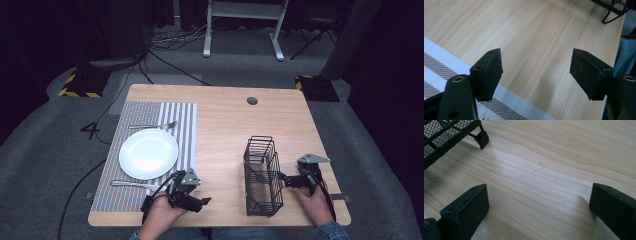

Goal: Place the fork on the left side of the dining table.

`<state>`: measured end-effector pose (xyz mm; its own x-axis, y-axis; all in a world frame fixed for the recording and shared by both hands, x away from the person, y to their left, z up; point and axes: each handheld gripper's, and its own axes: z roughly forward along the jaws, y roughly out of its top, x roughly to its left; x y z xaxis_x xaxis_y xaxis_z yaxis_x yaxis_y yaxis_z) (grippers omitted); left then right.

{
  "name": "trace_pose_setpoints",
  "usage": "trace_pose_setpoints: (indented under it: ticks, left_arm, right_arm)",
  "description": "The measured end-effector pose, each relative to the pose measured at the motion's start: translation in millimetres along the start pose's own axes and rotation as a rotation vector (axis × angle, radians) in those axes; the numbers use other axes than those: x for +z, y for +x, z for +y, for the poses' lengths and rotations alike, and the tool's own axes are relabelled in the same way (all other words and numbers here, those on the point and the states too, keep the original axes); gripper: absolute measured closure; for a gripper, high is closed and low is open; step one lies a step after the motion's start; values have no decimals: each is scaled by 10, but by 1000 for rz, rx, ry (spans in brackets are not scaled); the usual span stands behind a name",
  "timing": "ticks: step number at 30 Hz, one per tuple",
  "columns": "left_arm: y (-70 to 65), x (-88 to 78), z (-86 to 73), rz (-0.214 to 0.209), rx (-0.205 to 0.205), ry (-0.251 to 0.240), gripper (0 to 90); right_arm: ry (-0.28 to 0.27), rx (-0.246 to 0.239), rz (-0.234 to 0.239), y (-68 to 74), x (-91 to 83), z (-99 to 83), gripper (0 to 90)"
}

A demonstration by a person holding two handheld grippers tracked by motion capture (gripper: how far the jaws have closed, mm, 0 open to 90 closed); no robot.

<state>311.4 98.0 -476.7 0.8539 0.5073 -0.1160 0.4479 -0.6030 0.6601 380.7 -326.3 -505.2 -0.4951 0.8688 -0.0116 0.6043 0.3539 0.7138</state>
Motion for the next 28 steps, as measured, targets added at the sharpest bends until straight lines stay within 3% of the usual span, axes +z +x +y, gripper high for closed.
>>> trace_pose_setpoints:
  ticks: [10,14,16,17,18,23,28]
  left_arm:
    - [-75,132,4,34,64,43,235]
    - [-114,245,-20,84,103,60,174]
    - [-115,269,-26,93,87,45,124]
    - [-97,298,-31,75,52,34,115]
    - [-89,312,-33,80,47,24,104]
    - [-82,352,-39,82,36,16,4]
    - [-89,358,-33,88,31,19,1]
  right_arm:
    - [0,0,0,0,0,0,25]
    - [0,0,0,0,0,0,25]
    - [0,0,0,0,0,0,25]
    - [0,0,0,0,0,0,25]
    - [0,0,0,0,0,0,25]
    - [1,1,-3,1,1,0,22]
    - [8,23,-29,18,-2,-4,3]
